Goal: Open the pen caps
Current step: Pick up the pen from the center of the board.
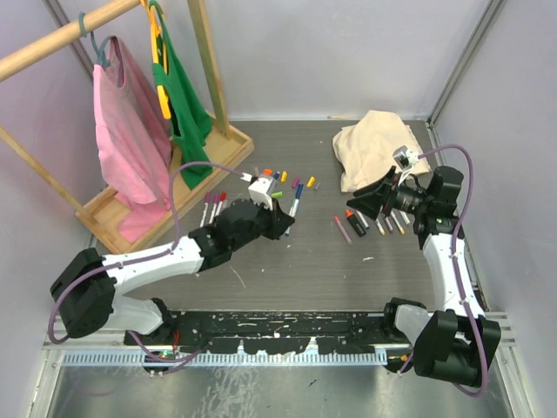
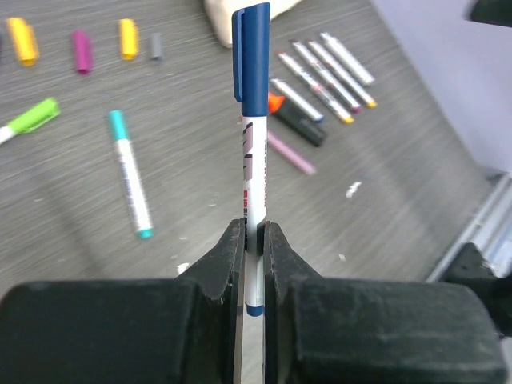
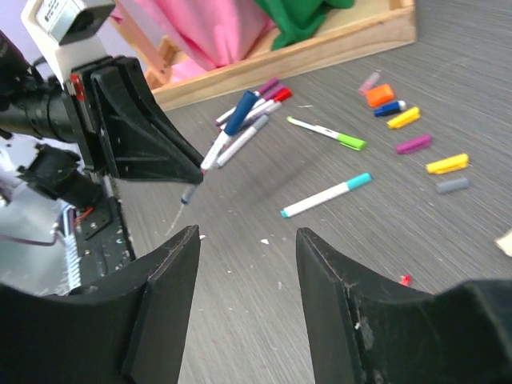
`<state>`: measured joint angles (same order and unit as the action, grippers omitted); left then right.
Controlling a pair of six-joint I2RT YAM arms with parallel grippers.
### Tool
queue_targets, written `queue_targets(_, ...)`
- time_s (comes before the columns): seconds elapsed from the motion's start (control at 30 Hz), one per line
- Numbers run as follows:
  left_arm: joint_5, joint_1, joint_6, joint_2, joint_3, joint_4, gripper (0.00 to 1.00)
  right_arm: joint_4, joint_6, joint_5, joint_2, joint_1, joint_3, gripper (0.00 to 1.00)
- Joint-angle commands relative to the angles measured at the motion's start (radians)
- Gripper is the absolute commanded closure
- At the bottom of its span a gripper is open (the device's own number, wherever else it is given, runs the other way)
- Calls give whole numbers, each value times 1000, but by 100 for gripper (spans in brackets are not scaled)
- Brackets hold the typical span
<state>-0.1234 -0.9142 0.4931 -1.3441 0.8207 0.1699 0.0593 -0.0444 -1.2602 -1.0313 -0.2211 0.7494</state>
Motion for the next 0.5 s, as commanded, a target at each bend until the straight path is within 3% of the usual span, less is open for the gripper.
queue_targets(0.0, -16, -74, 31, 54, -86, 404, 100, -191, -115, -99, 26, 39, -16, 43)
queue_targets(0.27, -100, -158, -2, 10, -161, 737, 100, -219, -160, -114, 25, 117, -15, 40)
queue_targets(0.47, -177, -223, -73, -75, -151, 925, 100, -447, -366, -81, 25, 170, -70, 39)
